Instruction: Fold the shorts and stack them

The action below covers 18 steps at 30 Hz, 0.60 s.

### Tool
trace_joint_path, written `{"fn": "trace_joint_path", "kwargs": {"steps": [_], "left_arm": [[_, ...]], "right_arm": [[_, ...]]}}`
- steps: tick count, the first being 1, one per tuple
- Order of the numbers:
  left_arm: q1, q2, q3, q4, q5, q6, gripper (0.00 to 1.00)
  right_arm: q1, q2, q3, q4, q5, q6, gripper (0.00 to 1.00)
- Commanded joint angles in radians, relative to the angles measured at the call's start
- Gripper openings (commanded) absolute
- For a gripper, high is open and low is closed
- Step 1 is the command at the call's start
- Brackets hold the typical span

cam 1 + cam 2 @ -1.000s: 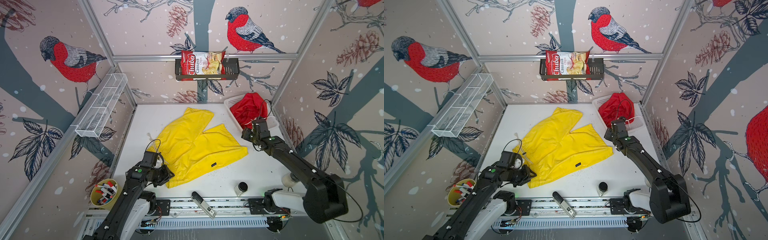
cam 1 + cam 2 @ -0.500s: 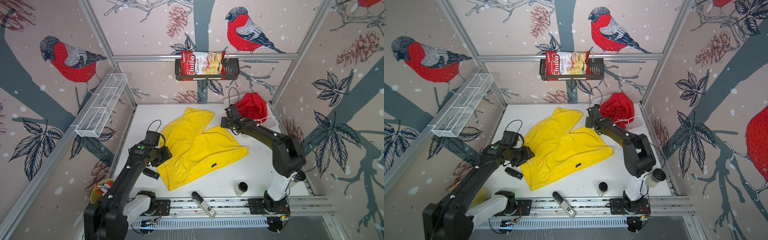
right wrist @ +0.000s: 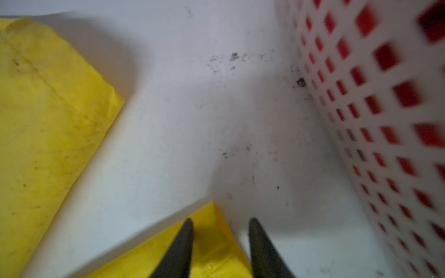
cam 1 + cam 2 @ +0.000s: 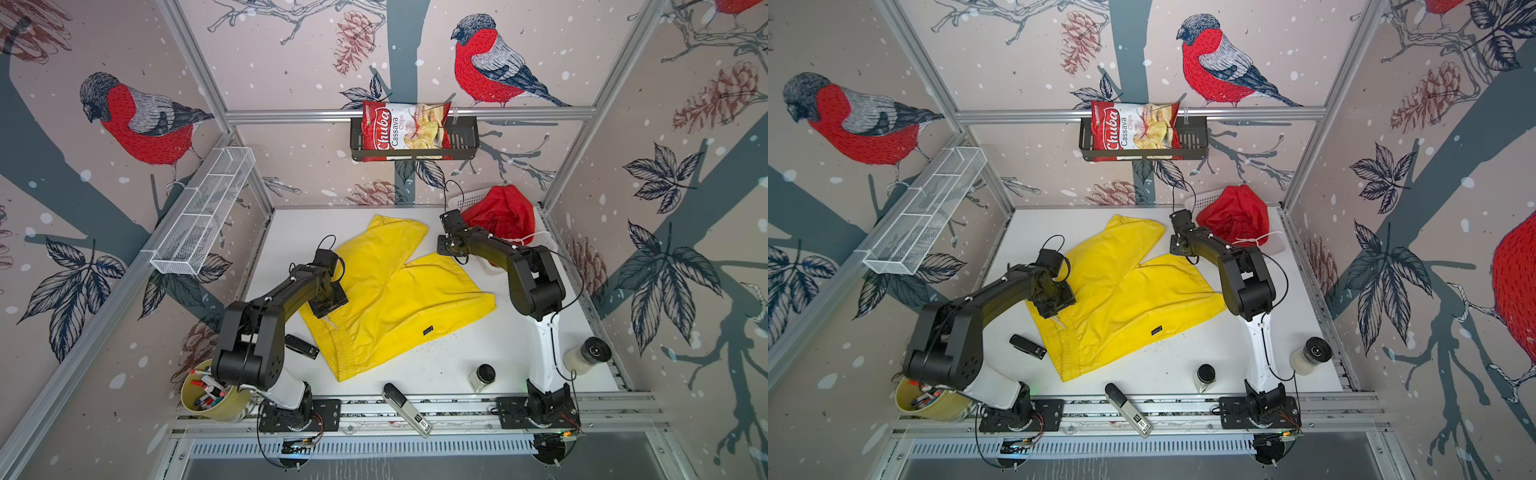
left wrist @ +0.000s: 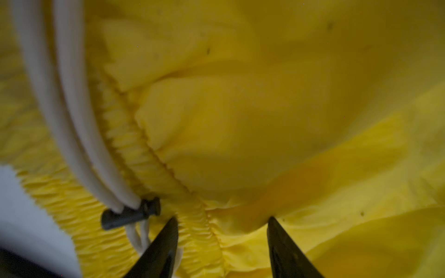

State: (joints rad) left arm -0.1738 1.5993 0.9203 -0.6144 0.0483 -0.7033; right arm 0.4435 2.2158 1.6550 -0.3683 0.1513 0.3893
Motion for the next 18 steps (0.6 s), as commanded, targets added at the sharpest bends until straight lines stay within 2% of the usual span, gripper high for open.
{"fn": "trace_joint_path", "kwargs": {"steps": [1,3,4,10,11,14,15,18], "left_arm": [[0.009,0.046,0.002,0.070,-0.016,-0.010,0.57],[0.021,0.067,-0.015,0.088,-0.018,-0.009,0.57],[0.030,0.072,-0.024,0.096,-0.016,-0.009,0.56],[0.092,0.082,-0.082,0.150,0.005,0.003,0.56],[0.099,0.085,-0.086,0.153,0.004,0.006,0.56],[0.108,0.093,-0.089,0.158,-0.006,0.019,0.56],[0.112,0.096,-0.089,0.160,-0.012,0.023,0.56],[0.121,0.109,-0.086,0.165,-0.018,0.038,0.56]], "right_arm": [[-0.014,0.018,0.029,-0.013,-0.034,-0.011,0.13],[-0.025,0.033,0.057,-0.031,-0.032,-0.012,0.02],[-0.028,0.036,0.066,-0.036,-0.028,-0.013,0.01],[-0.031,0.029,0.110,-0.056,0.024,-0.030,0.00],[-0.031,0.028,0.118,-0.065,0.019,-0.033,0.03],[-0.017,0.027,0.107,-0.079,0.006,-0.033,0.38],[-0.009,0.024,0.092,-0.077,0.003,-0.031,0.46],[0.012,0.016,0.034,-0.052,-0.009,-0.023,0.56]]}}
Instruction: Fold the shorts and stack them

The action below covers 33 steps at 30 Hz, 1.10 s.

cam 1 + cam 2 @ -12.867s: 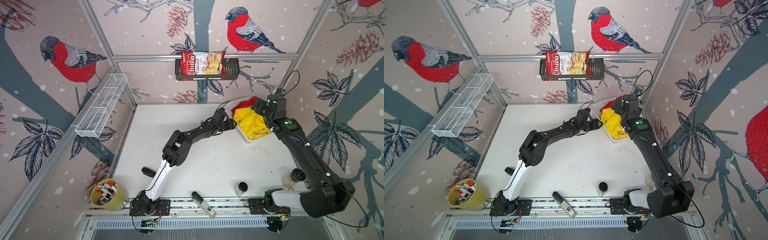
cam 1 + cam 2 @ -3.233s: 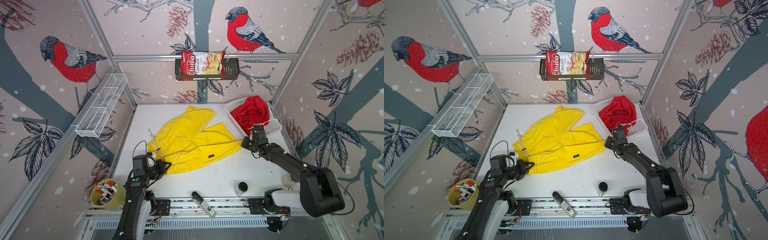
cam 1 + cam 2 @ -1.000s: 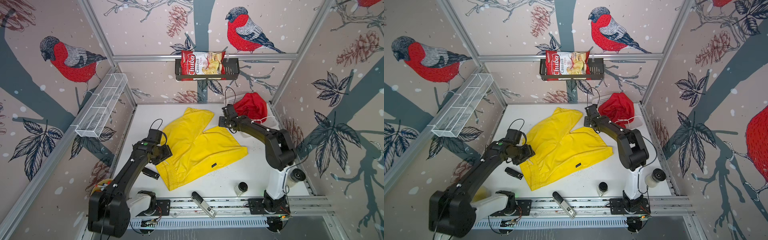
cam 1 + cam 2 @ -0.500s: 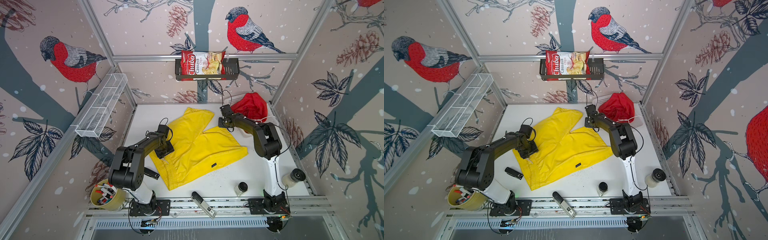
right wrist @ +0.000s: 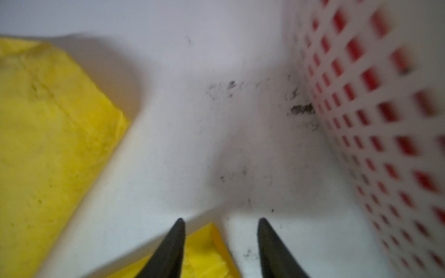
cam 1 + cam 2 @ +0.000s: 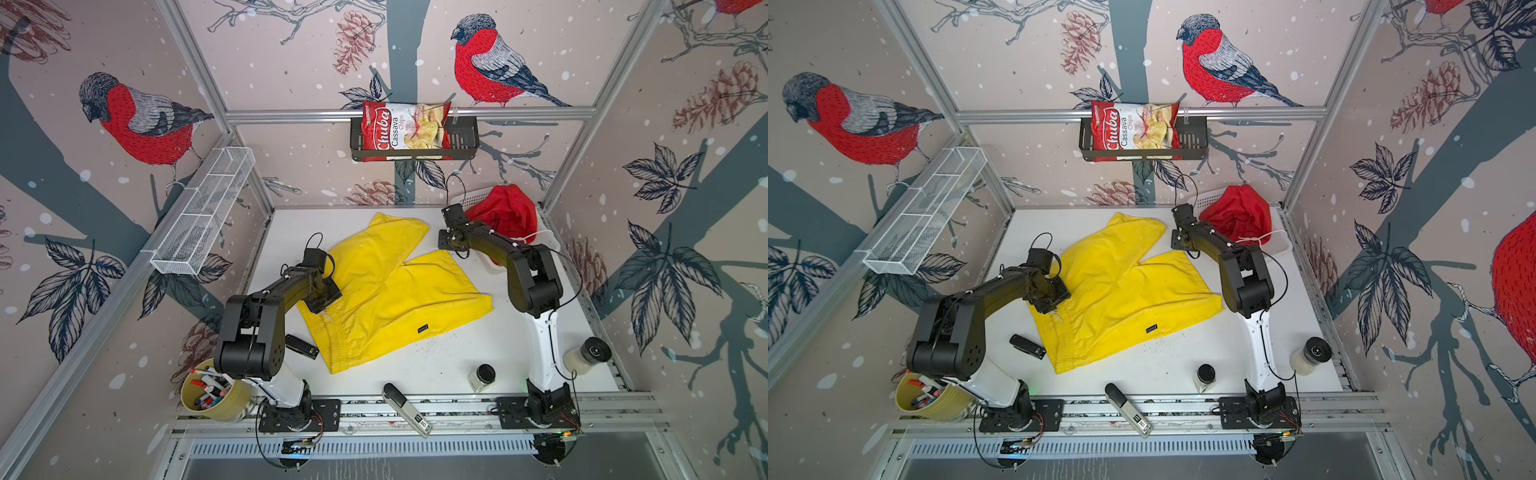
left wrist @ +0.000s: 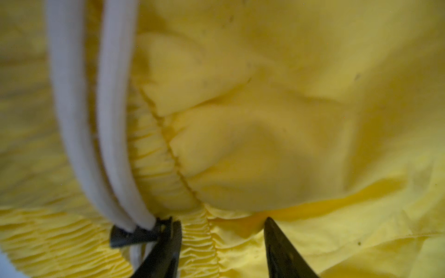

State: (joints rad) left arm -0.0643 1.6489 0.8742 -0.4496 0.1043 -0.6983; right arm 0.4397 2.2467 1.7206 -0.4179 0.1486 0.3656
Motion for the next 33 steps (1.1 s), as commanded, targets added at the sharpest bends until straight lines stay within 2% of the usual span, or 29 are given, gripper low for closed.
{"fn": "trace_joint_path", "kwargs": {"steps": [1,3,4,6,9,13,16,19,24,28,33], "left_arm": [[0.016,0.065,-0.037,0.001,-0.075,0.037,0.56],[0.020,0.072,-0.036,0.004,-0.082,0.040,0.55],[0.024,0.072,-0.037,0.006,-0.084,0.039,0.55],[0.024,0.069,-0.043,0.016,-0.086,0.036,0.54],[0.026,0.065,-0.054,0.023,-0.102,0.032,0.54],[0.028,0.065,-0.074,0.021,-0.142,0.023,0.54],[0.040,0.061,-0.097,0.037,-0.148,0.016,0.53],[0.049,0.065,-0.104,0.047,-0.135,0.020,0.52],[0.043,0.060,-0.095,0.061,-0.089,0.045,0.49],[0.001,0.056,-0.081,0.052,-0.123,0.052,0.46],[-0.047,0.061,-0.087,0.064,-0.131,0.054,0.44]], "right_arm": [[0.018,-0.016,-0.046,0.005,-0.010,0.008,0.57],[0.021,-0.014,-0.074,0.020,-0.020,0.022,0.57],[0.021,-0.013,-0.084,0.026,-0.025,0.025,0.52],[0.021,-0.014,-0.099,0.037,-0.023,0.032,0.26],[0.018,-0.020,-0.098,0.042,0.014,0.033,0.03],[0.006,-0.016,-0.036,-0.013,0.153,0.029,0.01],[0.006,-0.016,0.011,-0.039,0.220,0.015,0.15],[0.014,-0.029,0.054,-0.036,0.254,-0.002,0.36],[0.016,0.000,0.164,0.034,0.111,0.004,0.64],[0.014,0.108,0.307,0.055,-0.044,0.050,0.75],[0.012,0.240,0.418,0.105,-0.161,0.123,0.79]]}}
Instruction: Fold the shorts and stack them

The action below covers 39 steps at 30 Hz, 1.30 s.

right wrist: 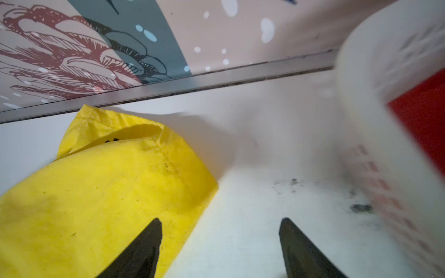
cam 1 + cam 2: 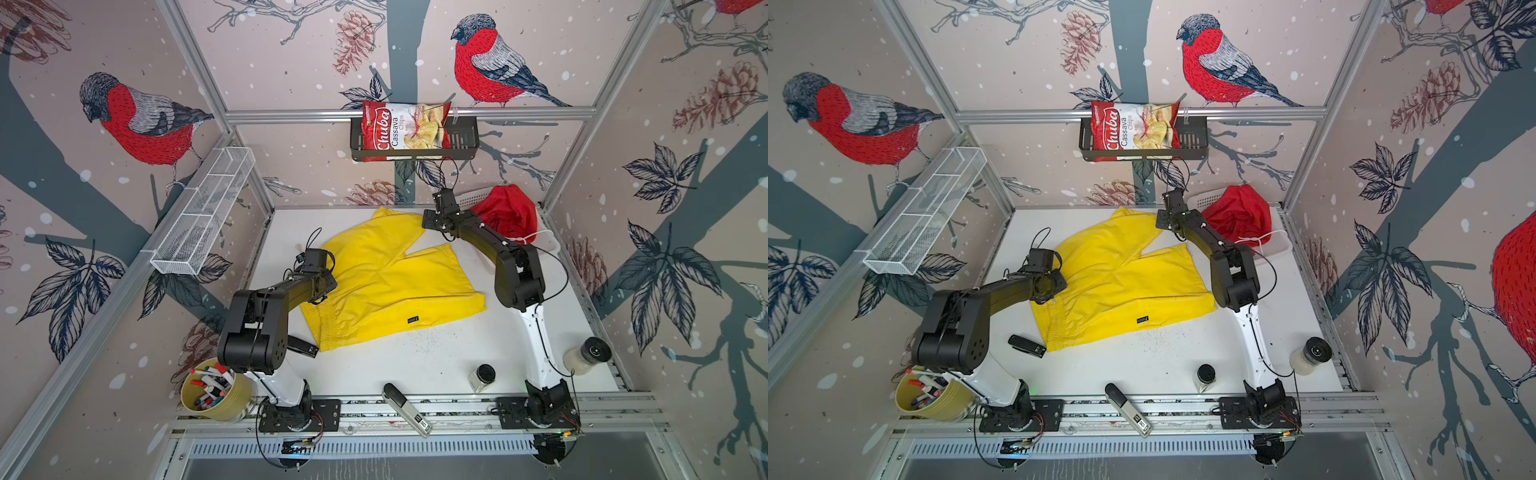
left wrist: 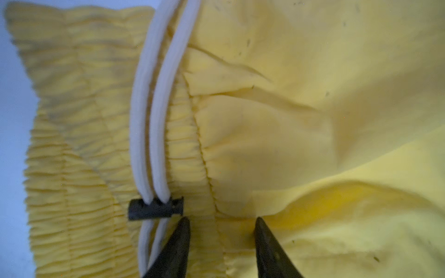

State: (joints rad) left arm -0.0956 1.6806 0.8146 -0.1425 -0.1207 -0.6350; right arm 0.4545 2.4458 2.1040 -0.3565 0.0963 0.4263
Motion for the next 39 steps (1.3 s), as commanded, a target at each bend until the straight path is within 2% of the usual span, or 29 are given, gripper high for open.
{"fn": "trace_joint_path", "kwargs": {"steps": [1,3,5,6,9,11,16,23,30,33,35,36,39], "left_arm": [[-0.018,0.029,-0.032,-0.236,0.103,-0.010,0.44],[-0.019,0.028,-0.038,-0.223,0.115,-0.010,0.43],[-0.019,0.030,-0.042,-0.216,0.115,-0.009,0.43],[-0.021,0.029,-0.043,-0.215,0.115,-0.011,0.43],[-0.020,0.034,-0.040,-0.211,0.118,-0.012,0.41],[-0.020,0.035,-0.044,-0.206,0.126,-0.017,0.40],[-0.020,0.026,-0.062,-0.192,0.144,-0.026,0.39],[-0.020,-0.016,-0.095,-0.201,0.120,-0.028,0.39],[-0.019,-0.046,-0.130,-0.195,0.117,-0.023,0.39],[-0.020,-0.052,-0.135,-0.192,0.121,-0.023,0.38],[-0.019,-0.056,-0.137,-0.197,0.115,-0.020,0.39],[-0.019,-0.058,-0.137,-0.201,0.112,-0.019,0.39],[-0.020,-0.061,-0.141,-0.227,0.090,-0.019,0.38]], "right_arm": [[-0.003,0.054,0.041,0.057,-0.129,0.074,0.79],[-0.005,0.076,0.045,0.082,-0.164,0.095,0.77],[-0.005,0.087,0.045,0.101,-0.187,0.101,0.69],[-0.007,0.091,0.042,0.105,-0.199,0.103,0.59],[-0.018,0.092,0.033,0.098,-0.227,0.113,0.19],[-0.030,0.082,0.032,0.073,-0.237,0.116,0.01],[-0.042,-0.026,-0.035,0.056,-0.196,0.077,0.00],[-0.042,-0.236,-0.158,0.020,-0.057,0.042,0.00],[-0.038,-0.356,-0.260,0.036,-0.076,0.040,0.00],[-0.035,-0.334,-0.286,-0.004,-0.061,0.052,0.06],[-0.037,-0.316,-0.324,-0.014,-0.051,0.062,0.23],[-0.037,-0.312,-0.346,-0.013,-0.049,0.066,0.25],[-0.037,-0.316,-0.412,-0.009,-0.025,0.074,0.24]]}}
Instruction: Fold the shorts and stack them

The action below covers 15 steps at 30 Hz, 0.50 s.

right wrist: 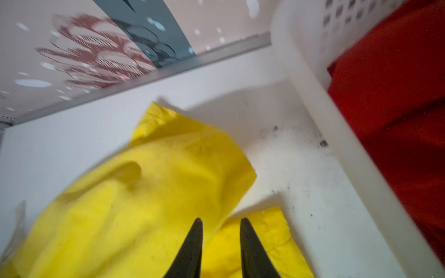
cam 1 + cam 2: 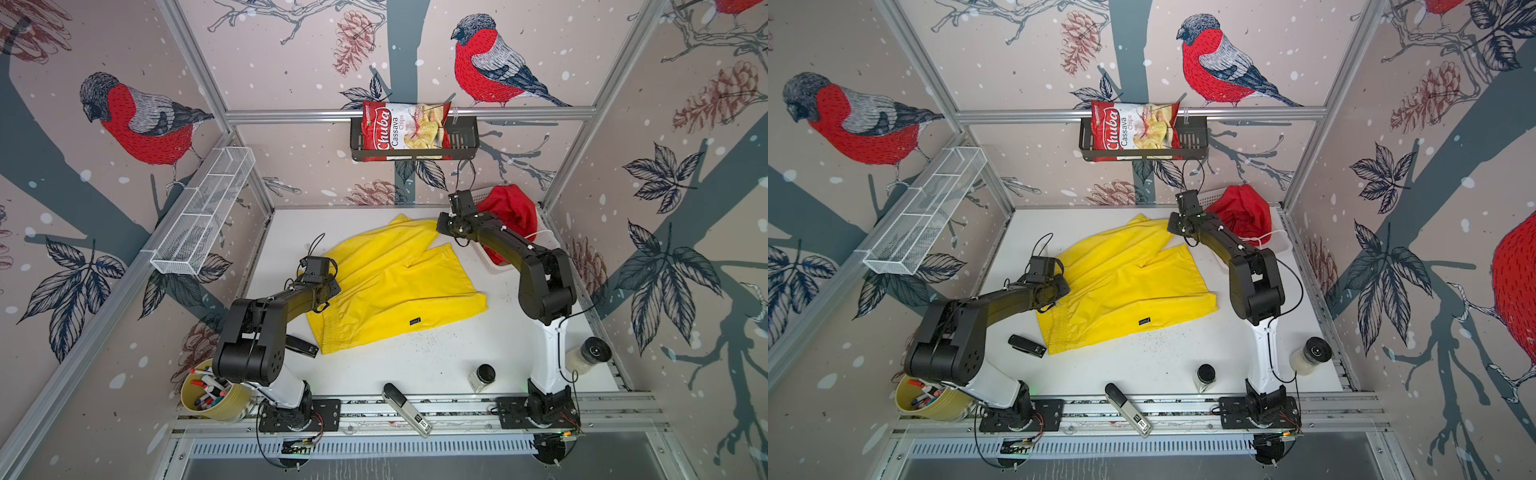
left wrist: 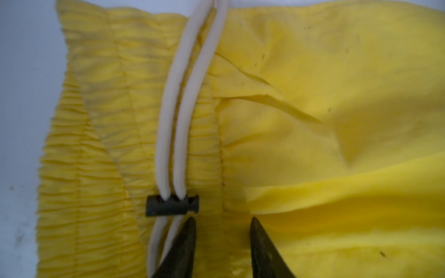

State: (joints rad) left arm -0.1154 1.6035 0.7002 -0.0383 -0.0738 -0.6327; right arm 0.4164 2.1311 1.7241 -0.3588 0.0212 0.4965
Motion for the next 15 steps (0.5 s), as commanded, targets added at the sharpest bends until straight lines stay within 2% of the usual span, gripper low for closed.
{"fn": "trace_joint_path", "kwargs": {"steps": [1,4,6,9,12,15], "left_arm": [[0.001,0.016,-0.032,-0.336,0.038,-0.022,0.38],[-0.005,0.018,-0.056,-0.347,0.038,-0.027,0.39],[-0.027,-0.004,-0.054,-0.374,0.004,-0.039,0.39],[-0.043,-0.086,-0.038,-0.387,0.026,-0.041,0.40],[-0.047,-0.182,0.036,-0.423,0.014,-0.039,0.44],[-0.047,-0.240,0.136,-0.441,0.016,-0.013,0.49]], "right_arm": [[0.001,-0.009,-0.058,-0.003,0.059,0.002,0.21],[0.002,-0.036,-0.081,-0.003,0.095,-0.005,0.21],[0.011,-0.048,-0.061,-0.005,0.119,-0.015,0.30],[0.036,-0.038,0.006,0.010,0.122,-0.044,0.48],[0.074,0.045,0.136,-0.006,0.122,-0.087,0.59],[0.113,0.173,0.310,-0.064,0.120,-0.121,0.61]]}}
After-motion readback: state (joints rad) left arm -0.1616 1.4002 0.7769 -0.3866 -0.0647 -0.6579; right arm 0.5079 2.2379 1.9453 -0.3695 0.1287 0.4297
